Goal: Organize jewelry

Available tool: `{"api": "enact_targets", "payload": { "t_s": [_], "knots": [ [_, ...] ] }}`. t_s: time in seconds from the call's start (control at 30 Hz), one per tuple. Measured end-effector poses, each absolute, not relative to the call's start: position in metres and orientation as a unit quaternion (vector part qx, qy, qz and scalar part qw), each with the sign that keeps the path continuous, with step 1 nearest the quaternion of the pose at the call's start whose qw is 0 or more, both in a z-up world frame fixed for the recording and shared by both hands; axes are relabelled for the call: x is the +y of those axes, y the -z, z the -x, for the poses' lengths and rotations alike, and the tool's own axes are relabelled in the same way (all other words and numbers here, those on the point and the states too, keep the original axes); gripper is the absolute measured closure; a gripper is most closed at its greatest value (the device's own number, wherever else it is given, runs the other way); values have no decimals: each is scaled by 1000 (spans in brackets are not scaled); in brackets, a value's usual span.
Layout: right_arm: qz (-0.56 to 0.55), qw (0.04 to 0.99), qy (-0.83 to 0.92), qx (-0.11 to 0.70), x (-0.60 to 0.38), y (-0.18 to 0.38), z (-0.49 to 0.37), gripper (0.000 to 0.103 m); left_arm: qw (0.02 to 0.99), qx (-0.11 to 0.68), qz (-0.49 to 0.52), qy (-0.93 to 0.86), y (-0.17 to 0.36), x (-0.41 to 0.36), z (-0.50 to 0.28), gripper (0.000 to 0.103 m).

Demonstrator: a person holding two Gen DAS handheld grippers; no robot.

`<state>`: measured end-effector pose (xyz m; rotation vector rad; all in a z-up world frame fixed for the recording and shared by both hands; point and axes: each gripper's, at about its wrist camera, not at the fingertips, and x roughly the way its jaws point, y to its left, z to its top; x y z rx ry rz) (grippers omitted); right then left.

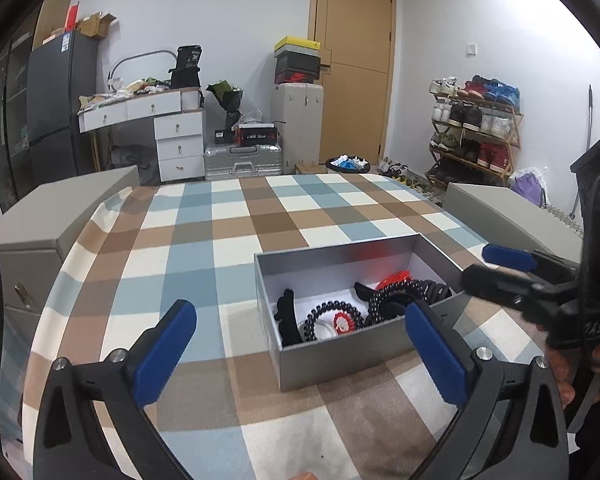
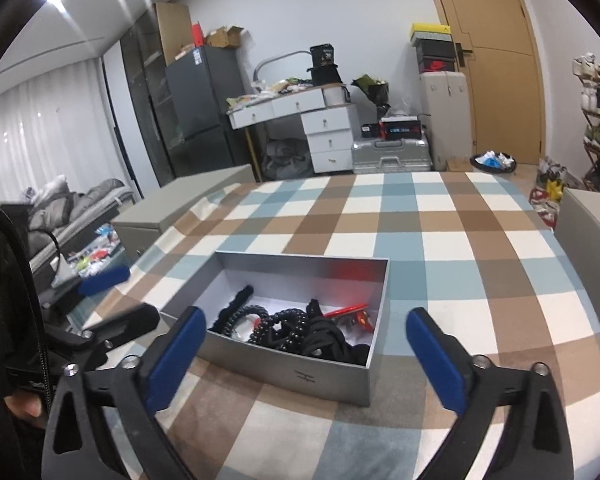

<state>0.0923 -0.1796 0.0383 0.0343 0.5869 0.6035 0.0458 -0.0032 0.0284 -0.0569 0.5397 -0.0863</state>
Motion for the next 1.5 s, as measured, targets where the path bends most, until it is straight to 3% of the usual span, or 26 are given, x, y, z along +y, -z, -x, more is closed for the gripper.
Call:
{"api": "enact_targets", "payload": {
  "t_s": [0.77, 1.5],
  "knots": [
    [12, 930, -315, 191, -190, -35, -53, 0, 976, 213, -4, 40, -22, -8, -27, 1],
    [17, 929, -314, 196, -188, -34, -54, 0, 973, 228, -8, 44, -20, -12, -31, 1]
  ]
}}
